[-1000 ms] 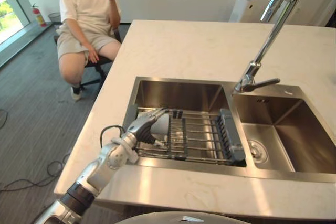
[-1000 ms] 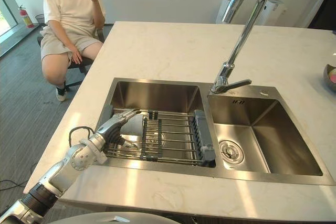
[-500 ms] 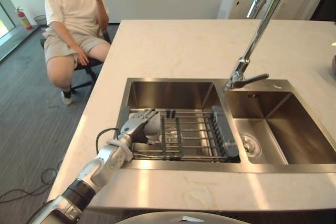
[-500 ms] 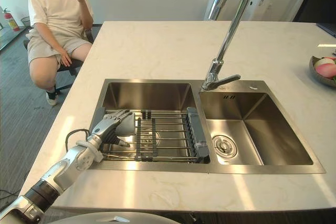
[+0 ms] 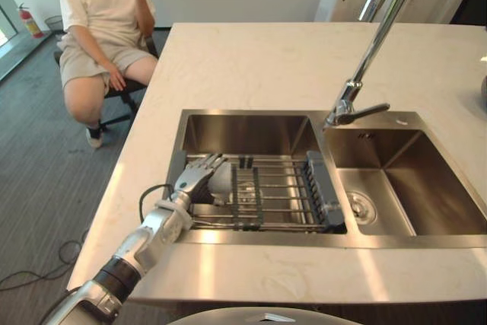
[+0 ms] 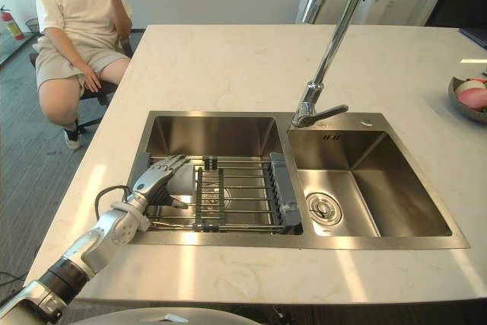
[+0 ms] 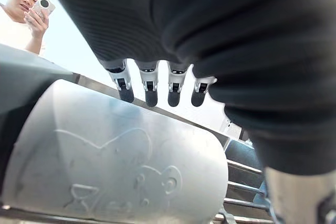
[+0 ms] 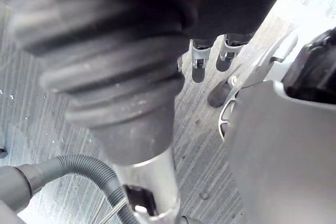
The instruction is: Walk over to the sink, pick up the cup, carry it to the dishwasher, place the cup inside the dishwasher, then close the dishwasher door
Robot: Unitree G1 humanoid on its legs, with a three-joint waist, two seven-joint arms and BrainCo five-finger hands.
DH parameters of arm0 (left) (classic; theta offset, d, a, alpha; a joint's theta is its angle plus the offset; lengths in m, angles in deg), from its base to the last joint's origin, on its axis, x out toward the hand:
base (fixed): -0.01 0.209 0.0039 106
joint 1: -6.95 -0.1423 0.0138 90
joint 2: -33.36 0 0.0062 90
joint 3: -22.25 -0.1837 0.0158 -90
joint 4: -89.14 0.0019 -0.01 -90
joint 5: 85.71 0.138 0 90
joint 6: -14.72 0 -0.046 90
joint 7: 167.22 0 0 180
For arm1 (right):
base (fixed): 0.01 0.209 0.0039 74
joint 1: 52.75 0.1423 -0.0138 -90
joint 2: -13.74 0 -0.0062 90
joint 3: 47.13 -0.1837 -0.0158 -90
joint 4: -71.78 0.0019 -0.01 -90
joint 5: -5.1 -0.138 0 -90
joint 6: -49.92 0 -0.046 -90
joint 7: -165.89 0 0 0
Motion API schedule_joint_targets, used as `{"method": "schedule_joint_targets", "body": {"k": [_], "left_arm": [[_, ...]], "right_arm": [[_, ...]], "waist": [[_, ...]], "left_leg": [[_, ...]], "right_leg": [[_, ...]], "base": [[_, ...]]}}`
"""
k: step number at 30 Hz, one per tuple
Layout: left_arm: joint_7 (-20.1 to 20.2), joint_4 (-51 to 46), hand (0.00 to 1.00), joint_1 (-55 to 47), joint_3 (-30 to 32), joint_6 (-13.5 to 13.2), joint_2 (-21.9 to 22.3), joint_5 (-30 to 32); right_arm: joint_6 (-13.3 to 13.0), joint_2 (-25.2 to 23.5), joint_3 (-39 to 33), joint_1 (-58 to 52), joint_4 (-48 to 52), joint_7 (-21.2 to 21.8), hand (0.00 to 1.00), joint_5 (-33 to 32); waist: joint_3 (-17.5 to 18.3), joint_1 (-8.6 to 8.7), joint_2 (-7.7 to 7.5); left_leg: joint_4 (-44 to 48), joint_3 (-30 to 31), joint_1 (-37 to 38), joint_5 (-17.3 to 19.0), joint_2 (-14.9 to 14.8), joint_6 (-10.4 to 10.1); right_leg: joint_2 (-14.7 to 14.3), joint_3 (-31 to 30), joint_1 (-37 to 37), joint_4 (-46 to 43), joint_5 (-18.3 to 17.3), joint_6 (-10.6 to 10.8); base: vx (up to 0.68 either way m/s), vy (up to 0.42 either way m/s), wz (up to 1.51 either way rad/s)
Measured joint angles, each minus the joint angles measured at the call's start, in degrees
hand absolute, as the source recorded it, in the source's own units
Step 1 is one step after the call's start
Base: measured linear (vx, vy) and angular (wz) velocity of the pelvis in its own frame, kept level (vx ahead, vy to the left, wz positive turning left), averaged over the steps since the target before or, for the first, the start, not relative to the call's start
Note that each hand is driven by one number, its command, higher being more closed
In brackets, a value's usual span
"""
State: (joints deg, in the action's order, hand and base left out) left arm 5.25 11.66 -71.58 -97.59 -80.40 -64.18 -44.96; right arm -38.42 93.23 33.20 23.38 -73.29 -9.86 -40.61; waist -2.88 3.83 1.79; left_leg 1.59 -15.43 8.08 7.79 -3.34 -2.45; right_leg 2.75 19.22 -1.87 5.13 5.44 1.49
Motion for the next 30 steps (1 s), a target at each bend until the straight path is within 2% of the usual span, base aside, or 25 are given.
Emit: {"method": "schedule_joint_targets", "body": {"k": [4,7,10,15,20,26,30], "left_arm": [[4.93,0.50,0.00,1.24,-0.66,0.73,-0.08,-0.14],[8.02,0.66,0.00,2.66,-1.22,3.27,-0.08,-0.12],[10.25,1.10,0.00,3.62,-1.53,4.76,-0.15,-0.12],[12.72,1.04,0.00,4.45,-1.61,5.36,-0.18,0.01],[16.20,3.05,0.00,6.42,-1.50,7.30,-0.14,0.02],[23.99,3.49,0.00,9.03,-1.21,7.47,-0.14,-0.14],[30.04,3.17,0.00,11.40,-1.28,9.56,-0.41,-0.62]], "right_arm": [[0.03,0.07,0.05,0.01,0.00,-0.04,0.00,0.00],[0.04,0.12,0.20,0.07,0.00,-0.09,0.00,-0.01],[0.05,0.25,0.36,0.17,-0.01,-0.69,0.00,-0.01],[0.21,0.79,0.54,0.20,-0.37,-1.13,0.00,-0.01],[0.23,1.31,0.56,0.26,-0.42,-1.14,0.00,-0.04],[0.59,1.49,0.77,0.47,-1.01,-1.97,0.00,-0.04],[0.64,1.81,1.21,0.74,-2.69,-2.30,0.00,-0.02]], "waist": [[-0.02,0.08,0.06],[-0.05,0.43,0.09],[-0.17,0.93,0.27],[-0.38,0.94,0.50],[-0.72,1.39,1.22],[-0.76,1.26,1.25],[-0.75,1.40,1.19]], "left_leg": [[0.02,0.09,-0.01,-0.02,0.00,-0.02],[0.01,0.10,-0.01,-0.02,0.00,-0.03],[0.00,0.10,-0.01,-0.01,0.00,-0.04],[0.09,0.13,0.00,0.13,0.00,-0.26],[0.11,-0.04,0.00,0.16,-0.04,-0.31],[0.10,-0.24,-0.01,0.21,-0.01,-0.33],[0.13,-0.21,-0.10,0.28,0.13,-0.45]], "right_leg": [[0.00,0.05,0.00,0.00,-0.02,0.00],[0.00,0.05,0.01,0.00,-0.03,-0.01],[0.00,0.03,0.01,0.00,-0.04,-0.01],[0.00,0.02,-0.03,0.00,-0.06,0.02],[-0.10,-0.26,0.02,-0.01,-0.07,0.00],[-0.15,-1.13,-0.08,-0.02,-0.07,0.01],[-0.12,-1.54,0.00,-0.04,0.01,-0.04]], "base": [[0.00,0.000,0.00],[0.00,0.000,0.00],[0.00,0.000,0.00],[0.00,0.000,0.00],[0.00,0.000,-0.02],[0.00,0.000,-0.01],[0.00,0.000,0.00]]}}
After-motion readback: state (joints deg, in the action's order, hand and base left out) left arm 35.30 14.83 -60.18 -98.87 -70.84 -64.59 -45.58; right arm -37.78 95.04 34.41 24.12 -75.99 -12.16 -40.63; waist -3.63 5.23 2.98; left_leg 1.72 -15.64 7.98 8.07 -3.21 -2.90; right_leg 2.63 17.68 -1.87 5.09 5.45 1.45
